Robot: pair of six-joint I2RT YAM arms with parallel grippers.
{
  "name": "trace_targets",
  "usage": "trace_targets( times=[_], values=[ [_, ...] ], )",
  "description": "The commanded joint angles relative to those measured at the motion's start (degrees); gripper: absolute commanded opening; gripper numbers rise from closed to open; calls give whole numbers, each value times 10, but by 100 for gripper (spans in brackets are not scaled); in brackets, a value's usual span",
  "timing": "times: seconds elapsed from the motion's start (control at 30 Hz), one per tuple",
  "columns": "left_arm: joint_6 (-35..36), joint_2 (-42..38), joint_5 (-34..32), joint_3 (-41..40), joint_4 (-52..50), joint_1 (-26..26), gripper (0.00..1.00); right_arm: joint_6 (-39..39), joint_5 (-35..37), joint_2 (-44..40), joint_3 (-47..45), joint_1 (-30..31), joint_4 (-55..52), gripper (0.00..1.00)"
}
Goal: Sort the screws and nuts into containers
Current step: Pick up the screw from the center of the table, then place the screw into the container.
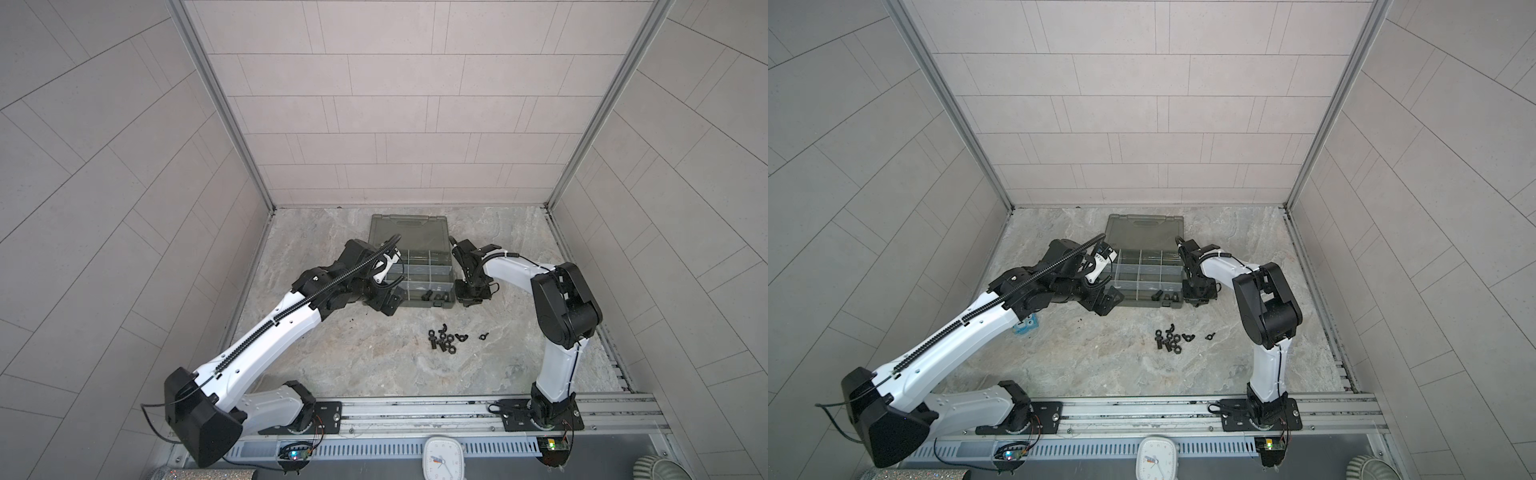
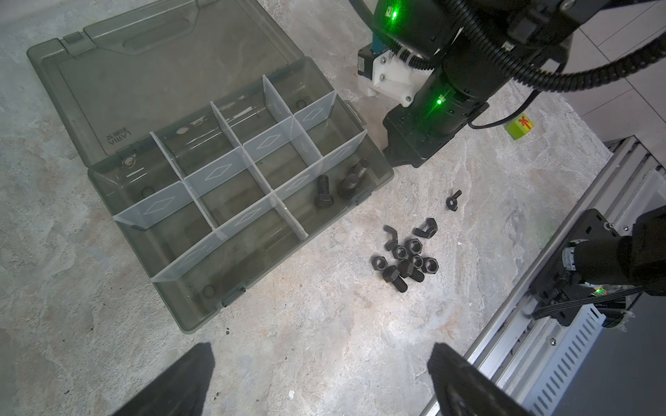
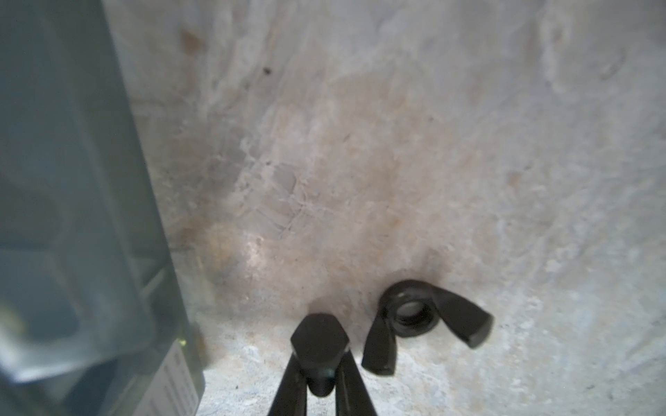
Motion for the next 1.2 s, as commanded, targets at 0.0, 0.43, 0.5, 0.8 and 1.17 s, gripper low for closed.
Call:
trace_targets(
  times=[0.0,0.43,0.5,0.8,1.17],
  values=[
    [2,-14,-9,-1,-8,3,100,1,18,9,3,-1,-23,12],
    [-1,-25,-27,-14,-12,4,100,3,23,-55,60,0,-83,8],
    [-2,-27,-25,-16,-12,5,100,6,12,-58,77,1,-90,8],
    [-6,-38,-33,-18,-18,7,100,24,-11,-54,125,42,-96,9],
    [-17,-67,-44,-37,-28,7,100,35,-30,-23,149,83,-81,10]
  ],
)
